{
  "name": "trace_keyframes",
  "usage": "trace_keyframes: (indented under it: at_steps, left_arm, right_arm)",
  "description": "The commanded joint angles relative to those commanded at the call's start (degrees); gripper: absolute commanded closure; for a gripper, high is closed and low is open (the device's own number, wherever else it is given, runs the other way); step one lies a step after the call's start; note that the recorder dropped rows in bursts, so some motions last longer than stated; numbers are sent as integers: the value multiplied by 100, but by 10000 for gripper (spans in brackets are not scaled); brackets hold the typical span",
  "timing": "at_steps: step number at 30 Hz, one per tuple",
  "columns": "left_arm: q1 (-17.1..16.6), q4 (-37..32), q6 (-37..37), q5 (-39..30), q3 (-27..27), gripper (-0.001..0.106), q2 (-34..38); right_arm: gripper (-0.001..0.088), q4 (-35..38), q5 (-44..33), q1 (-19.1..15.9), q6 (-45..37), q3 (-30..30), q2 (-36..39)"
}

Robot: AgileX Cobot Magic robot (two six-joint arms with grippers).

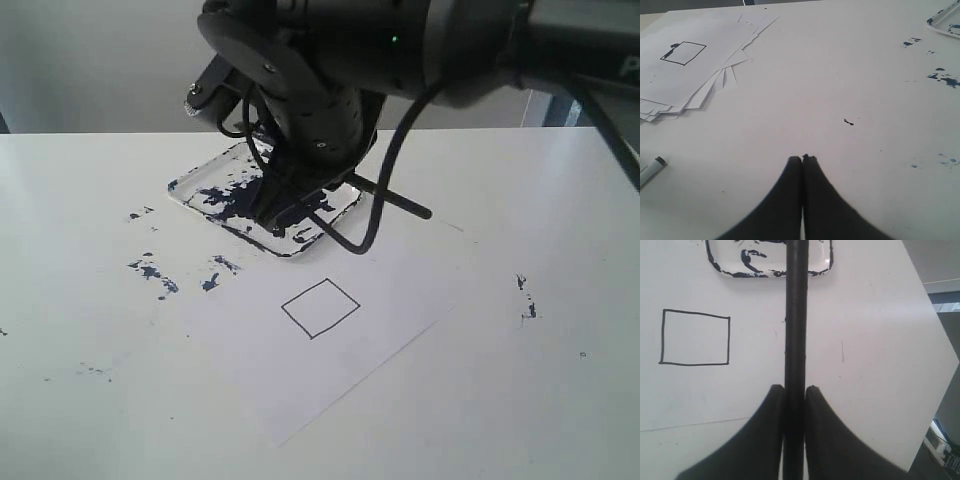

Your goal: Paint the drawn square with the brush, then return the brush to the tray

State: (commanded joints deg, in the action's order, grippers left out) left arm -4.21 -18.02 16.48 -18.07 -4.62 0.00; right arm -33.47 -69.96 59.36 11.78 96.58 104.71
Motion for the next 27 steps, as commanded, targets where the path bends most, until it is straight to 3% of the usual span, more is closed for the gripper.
trace_keyframes:
  at_steps: [27]
  left_arm:
    - [0,-142,0,26,0,1053,0]
  right_arm:
    - [868,-37,0,0,-123,0,0]
